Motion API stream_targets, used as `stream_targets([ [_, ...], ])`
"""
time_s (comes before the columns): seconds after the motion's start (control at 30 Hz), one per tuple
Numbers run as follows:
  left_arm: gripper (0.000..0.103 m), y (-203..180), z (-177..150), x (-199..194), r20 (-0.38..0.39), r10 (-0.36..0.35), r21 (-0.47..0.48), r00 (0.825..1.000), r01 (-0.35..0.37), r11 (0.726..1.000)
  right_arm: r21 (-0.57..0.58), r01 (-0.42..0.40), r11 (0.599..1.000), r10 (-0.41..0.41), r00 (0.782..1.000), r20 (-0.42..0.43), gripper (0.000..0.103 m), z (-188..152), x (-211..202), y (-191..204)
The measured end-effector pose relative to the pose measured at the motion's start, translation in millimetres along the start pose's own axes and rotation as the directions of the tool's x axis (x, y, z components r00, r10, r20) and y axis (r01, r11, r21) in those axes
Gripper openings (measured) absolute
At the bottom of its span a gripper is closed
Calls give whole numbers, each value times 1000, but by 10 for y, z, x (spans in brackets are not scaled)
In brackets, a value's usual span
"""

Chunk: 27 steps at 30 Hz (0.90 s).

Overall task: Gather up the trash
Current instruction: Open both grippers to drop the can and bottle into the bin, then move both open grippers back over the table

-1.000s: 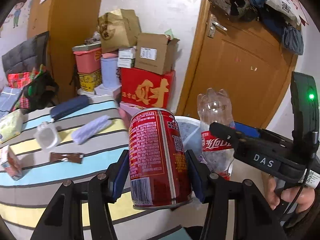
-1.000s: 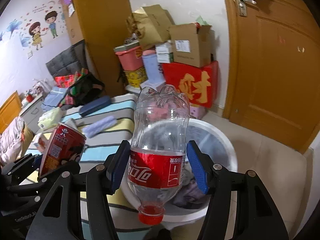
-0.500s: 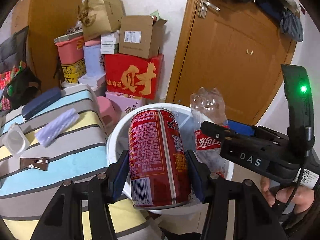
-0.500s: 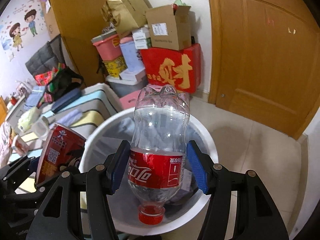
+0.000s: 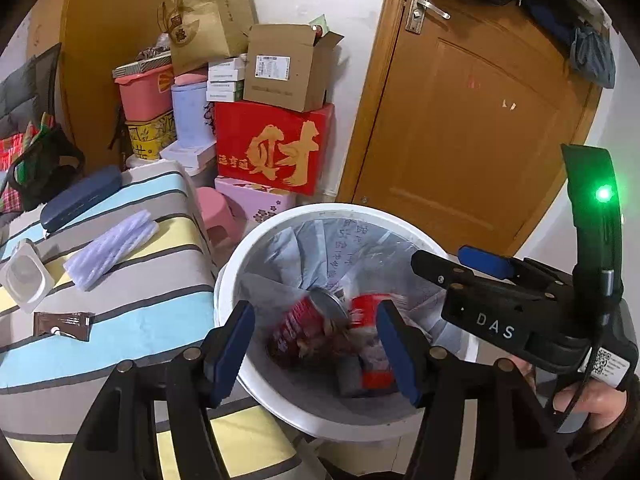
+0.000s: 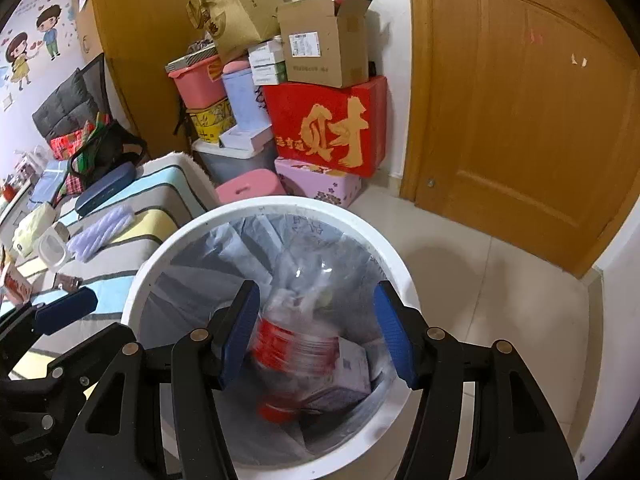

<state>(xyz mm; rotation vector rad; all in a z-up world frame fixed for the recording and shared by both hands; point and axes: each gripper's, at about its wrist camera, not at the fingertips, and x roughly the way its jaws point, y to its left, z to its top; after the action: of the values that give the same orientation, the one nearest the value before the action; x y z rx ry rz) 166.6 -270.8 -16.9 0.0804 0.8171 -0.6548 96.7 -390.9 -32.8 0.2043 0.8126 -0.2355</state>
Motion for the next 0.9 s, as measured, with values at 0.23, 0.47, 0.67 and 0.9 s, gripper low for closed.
stream_targets([
  [0.23, 63, 61, -16, -145, 22, 9, -13, 1000, -9, 1000, 14, -16, 1000, 16, 1000, 25, 61, 4, -99, 10],
  [0.47, 63, 147, -48, -320, 45, 35, -19, 998, -34, 999, 14, -21, 1000, 20, 999, 48, 61, 20, -155, 103],
  [0.67, 63, 244, -87, -477, 65, 53, -34, 996, -51, 998, 6, -37, 999, 36, 997, 75, 61, 5, -248, 213],
  [0.9, 63, 392, -146, -687, 92, 79, -65, 993, -73, 995, -12, -61, 998, 61, 994, 96, 61, 1, -330, 360],
])
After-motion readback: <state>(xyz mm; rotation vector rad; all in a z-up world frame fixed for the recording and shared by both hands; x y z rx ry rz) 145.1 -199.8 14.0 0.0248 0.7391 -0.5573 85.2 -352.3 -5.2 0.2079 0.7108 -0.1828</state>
